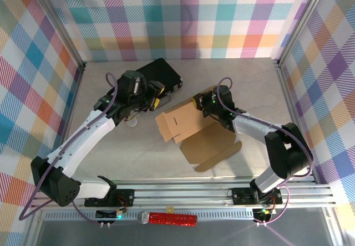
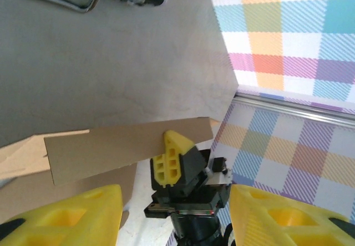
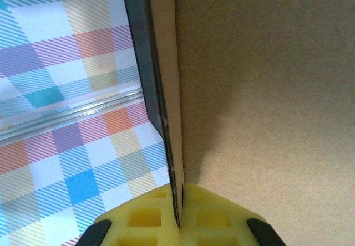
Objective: Fold the paper box
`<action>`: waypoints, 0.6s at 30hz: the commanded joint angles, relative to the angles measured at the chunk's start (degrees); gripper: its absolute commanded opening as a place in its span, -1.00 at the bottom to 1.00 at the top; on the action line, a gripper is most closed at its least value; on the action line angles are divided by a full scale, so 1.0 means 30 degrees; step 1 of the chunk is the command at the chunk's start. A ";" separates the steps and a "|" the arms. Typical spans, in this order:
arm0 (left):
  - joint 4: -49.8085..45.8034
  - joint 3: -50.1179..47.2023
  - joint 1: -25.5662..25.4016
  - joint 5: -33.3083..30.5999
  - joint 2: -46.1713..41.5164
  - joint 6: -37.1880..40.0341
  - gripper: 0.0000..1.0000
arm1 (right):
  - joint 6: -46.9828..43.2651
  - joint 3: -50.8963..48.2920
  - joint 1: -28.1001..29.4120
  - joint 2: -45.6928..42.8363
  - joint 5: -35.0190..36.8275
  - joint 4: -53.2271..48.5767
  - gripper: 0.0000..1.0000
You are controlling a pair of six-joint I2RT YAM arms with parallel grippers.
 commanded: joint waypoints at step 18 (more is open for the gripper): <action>0.1021 0.0692 -0.0654 0.0638 0.2601 -0.1243 0.06 | 0.0403 0.4747 -0.0316 -0.1985 -0.0875 -0.8116 -1.00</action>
